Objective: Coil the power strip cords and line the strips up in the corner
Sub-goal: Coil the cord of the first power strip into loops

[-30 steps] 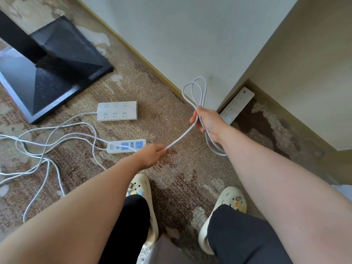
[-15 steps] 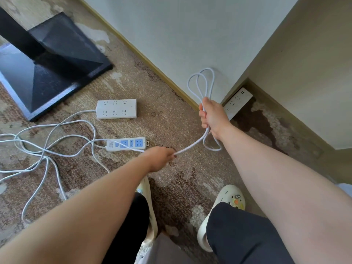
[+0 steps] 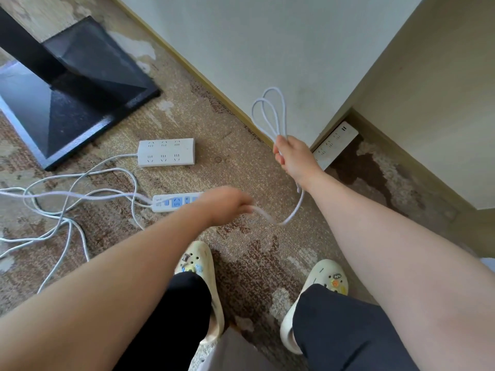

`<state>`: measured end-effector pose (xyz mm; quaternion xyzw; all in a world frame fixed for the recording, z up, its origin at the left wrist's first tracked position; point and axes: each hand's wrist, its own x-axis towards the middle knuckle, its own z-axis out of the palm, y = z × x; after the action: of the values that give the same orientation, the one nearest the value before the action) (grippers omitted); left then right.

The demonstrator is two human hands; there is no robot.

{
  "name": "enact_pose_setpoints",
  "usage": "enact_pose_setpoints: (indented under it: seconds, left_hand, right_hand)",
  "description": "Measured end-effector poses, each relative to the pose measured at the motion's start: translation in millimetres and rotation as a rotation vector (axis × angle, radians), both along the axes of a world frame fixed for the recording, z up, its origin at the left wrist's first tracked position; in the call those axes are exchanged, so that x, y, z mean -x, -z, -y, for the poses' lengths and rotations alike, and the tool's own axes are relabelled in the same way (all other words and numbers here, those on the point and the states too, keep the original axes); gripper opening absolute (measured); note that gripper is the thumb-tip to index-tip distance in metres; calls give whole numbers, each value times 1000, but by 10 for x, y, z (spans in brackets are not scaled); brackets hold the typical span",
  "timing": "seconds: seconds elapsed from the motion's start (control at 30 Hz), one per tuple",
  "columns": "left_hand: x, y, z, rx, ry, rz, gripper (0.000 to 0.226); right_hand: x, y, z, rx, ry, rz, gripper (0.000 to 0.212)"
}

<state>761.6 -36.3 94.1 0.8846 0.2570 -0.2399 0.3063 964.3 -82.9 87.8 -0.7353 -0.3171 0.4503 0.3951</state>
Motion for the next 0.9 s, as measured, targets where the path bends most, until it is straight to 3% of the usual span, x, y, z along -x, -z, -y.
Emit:
enact_pose_setpoints:
  seconds: [0.1, 0.23, 0.4, 0.6, 0.7, 0.9]
  left_hand:
    - [-493, -159, 210, -79, -44, 148, 29]
    - [-386, -11, 186, -21, -230, 83, 26]
    - [-428, 17, 140, 48, -357, 178, 24]
    - [-536, 42, 158, -31, -606, 253, 20]
    - [-489, 66, 143, -65, -607, 260, 31]
    - [300, 142, -271, 86, -614, 158, 23]
  right_hand:
    - [64, 56, 0, 27, -73, -52, 34]
    - [64, 204, 131, 142, -119, -60, 36]
    - [121, 244, 130, 197, -112, -102, 35]
    - [196, 164, 200, 222, -113, -113, 34]
    - [146, 166, 206, 213, -71, -78, 34]
    - [-125, 179, 299, 204, 22, -67, 36]
